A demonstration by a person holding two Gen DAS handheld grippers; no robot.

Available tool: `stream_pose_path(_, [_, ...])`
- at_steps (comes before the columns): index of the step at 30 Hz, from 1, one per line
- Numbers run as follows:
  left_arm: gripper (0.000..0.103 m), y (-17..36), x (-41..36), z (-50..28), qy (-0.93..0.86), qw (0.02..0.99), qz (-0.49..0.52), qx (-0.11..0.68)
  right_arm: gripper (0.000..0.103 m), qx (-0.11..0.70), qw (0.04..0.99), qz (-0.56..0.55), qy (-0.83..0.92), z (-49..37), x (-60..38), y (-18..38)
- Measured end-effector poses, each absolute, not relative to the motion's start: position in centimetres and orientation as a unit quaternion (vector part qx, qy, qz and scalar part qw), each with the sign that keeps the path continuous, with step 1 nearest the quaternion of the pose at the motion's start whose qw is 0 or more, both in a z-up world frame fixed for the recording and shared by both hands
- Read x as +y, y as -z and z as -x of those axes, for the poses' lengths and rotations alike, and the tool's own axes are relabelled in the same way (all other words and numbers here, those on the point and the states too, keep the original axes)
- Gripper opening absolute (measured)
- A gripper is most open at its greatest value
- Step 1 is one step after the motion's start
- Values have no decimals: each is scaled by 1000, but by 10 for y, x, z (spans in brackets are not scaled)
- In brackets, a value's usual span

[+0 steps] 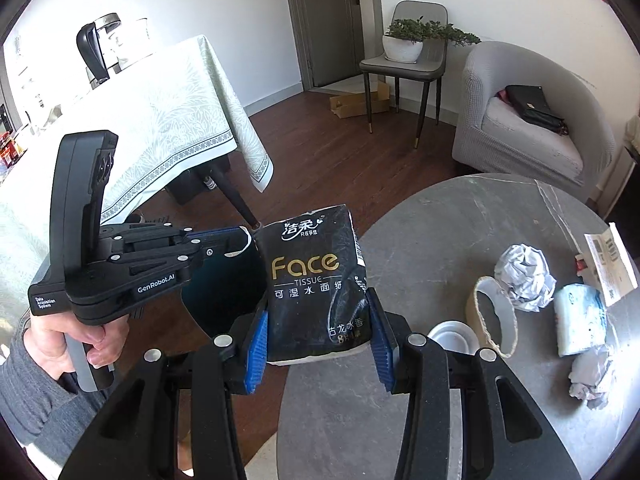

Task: Collect trash
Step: 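Carry both items over the teal bin and open both grippers to drop them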

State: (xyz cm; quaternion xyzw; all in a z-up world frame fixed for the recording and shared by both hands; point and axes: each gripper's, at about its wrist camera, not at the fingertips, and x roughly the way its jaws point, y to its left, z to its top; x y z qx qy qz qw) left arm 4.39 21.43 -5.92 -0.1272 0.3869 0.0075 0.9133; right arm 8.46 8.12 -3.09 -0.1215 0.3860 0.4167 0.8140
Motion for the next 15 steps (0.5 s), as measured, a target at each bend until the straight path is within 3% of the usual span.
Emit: stream_pose_path(15, [2,126,305,-10,-68,867,163,466,44,411,776,133,-460,-73,176,63])
